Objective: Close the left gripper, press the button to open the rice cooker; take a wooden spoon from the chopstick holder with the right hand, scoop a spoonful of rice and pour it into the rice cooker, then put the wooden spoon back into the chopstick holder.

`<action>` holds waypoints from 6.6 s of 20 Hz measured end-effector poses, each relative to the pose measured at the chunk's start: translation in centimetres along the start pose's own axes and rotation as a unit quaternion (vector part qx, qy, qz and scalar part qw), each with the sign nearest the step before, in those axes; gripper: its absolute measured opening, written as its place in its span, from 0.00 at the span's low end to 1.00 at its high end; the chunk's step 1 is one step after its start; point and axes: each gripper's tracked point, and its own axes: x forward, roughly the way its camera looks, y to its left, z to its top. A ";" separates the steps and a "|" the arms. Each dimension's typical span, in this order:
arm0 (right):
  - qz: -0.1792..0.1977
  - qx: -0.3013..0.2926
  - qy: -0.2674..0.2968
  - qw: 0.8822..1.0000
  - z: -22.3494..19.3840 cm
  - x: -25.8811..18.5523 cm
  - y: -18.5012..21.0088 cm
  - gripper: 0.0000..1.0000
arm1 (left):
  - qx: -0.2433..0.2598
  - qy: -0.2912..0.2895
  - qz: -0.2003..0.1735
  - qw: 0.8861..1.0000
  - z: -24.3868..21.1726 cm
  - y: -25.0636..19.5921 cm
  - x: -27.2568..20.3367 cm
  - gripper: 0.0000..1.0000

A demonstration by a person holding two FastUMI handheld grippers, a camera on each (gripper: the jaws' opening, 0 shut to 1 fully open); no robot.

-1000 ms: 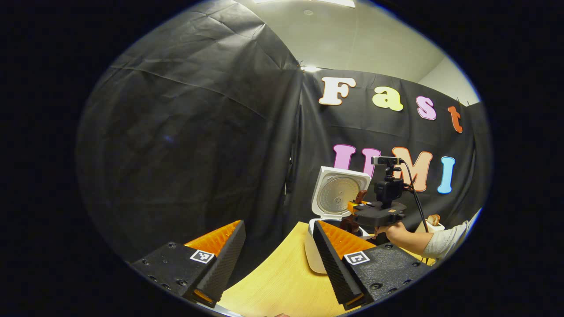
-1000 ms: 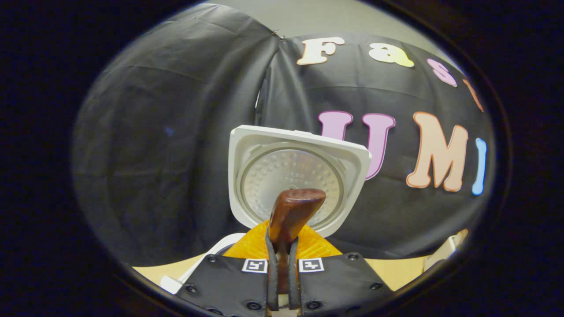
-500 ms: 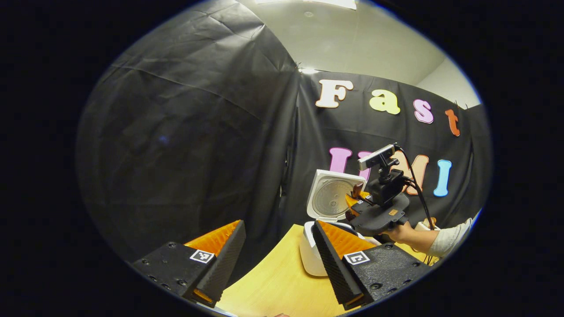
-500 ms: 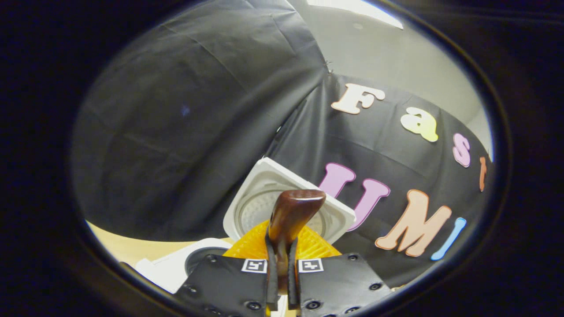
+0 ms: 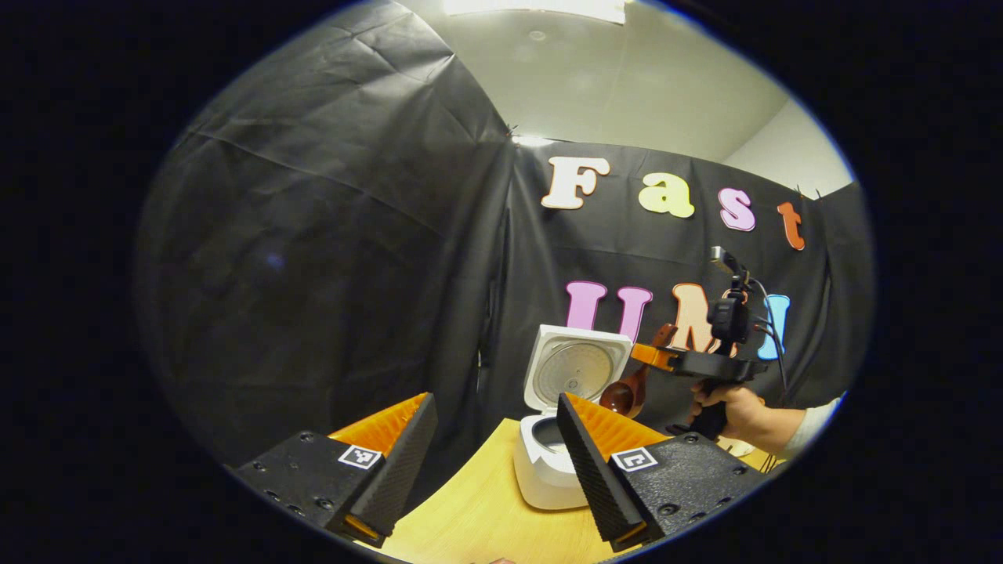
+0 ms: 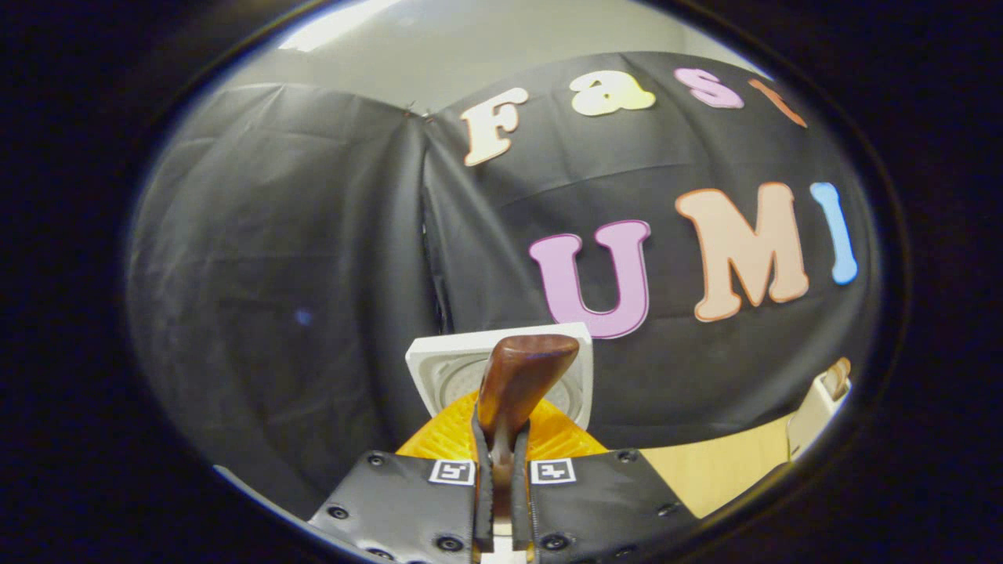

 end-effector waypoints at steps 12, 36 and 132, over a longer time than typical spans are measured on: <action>-0.104 0.116 -0.001 0.988 2.3 -18.0 -15.3 0.12 | 0.017 -0.004 -0.073 0.997 1.5 -8.6 8.7 0.90; -0.353 0.058 0.064 0.932 -7.5 -40.5 -42.0 0.10 | 0.056 -0.012 -0.131 0.990 1.6 -23.4 21.4 0.86; -0.328 -0.023 0.007 0.944 -1.1 -47.5 -38.7 1.00 | 0.091 0.201 -0.033 0.975 -24.5 -17.4 19.0 0.89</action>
